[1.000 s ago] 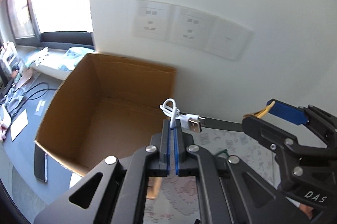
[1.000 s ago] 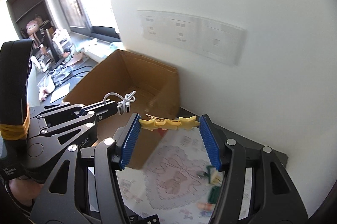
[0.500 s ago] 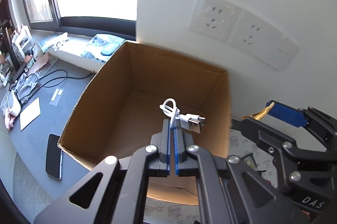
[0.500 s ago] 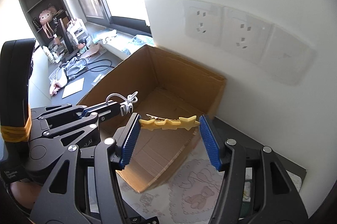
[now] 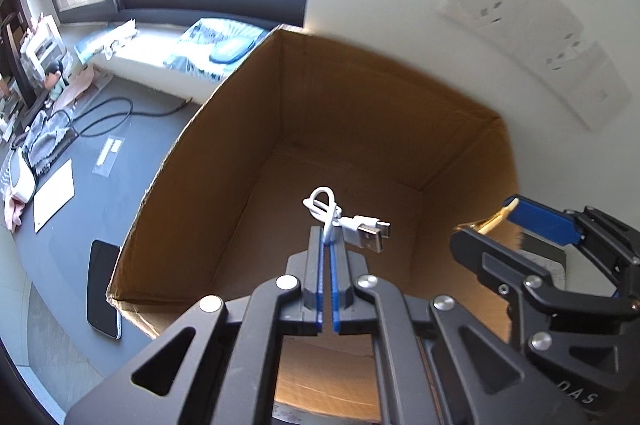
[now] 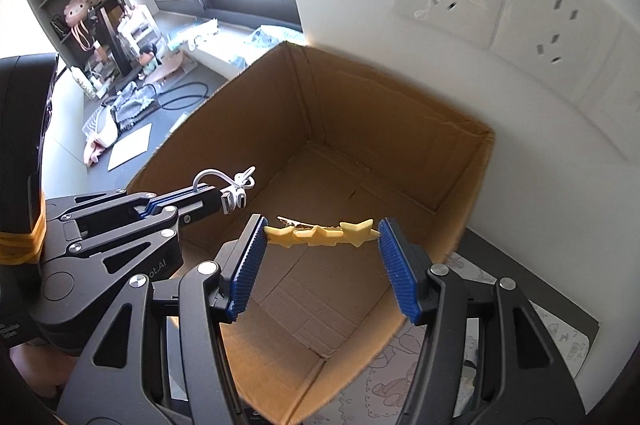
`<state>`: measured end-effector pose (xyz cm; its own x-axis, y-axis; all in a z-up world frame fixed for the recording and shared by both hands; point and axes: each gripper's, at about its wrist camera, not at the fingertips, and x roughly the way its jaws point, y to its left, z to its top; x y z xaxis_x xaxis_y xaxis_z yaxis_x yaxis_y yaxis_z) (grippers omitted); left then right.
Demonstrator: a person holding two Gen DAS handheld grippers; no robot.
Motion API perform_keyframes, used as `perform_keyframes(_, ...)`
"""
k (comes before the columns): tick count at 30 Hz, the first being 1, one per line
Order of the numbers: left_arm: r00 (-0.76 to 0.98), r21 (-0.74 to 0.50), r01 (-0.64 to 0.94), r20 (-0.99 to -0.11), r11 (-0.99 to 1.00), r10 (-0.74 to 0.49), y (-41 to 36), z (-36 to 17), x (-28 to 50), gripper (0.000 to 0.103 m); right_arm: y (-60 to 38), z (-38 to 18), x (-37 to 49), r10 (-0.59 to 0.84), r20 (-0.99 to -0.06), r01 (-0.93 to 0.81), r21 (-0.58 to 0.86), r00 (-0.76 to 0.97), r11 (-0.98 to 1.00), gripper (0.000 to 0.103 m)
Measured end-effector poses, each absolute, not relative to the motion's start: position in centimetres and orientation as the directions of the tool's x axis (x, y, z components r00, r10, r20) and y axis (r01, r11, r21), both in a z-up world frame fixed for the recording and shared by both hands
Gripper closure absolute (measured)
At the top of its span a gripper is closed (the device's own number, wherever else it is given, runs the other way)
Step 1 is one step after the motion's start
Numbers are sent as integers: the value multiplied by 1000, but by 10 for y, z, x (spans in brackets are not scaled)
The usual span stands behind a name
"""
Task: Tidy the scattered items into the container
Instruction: 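Lift the cable and star clip and carry both over the cardboard box, then open both grippers to drop the cable and star clip into the box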
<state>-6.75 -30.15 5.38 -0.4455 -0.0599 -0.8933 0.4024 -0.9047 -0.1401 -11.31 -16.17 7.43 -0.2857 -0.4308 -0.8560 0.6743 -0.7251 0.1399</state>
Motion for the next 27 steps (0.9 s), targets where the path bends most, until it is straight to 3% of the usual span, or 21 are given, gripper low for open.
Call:
perform_keyframes(13,-335,-141,430,-942,-892,-13,-319,13,-73,100,-191,27,-126,-341,-914,672,113,-218,-732,43)
perform_keyframes(23,-325,-162,457,-946,-875,6,-324,10,-71,97,-193,23,-127,-328,-918,665,103,-223,-740,42)
perform_keyframes(26,-328,-167,457,-945,-873,9,-324,11,-71,83,-190,25,-127,-327,-917,656,103,-229,-748,42)
perform_keyframes(27,-332,-165,458,-943,-874,4,-323,13,-70,69,-189,26,-127,-328,-916,655,104,-230,-749,41)
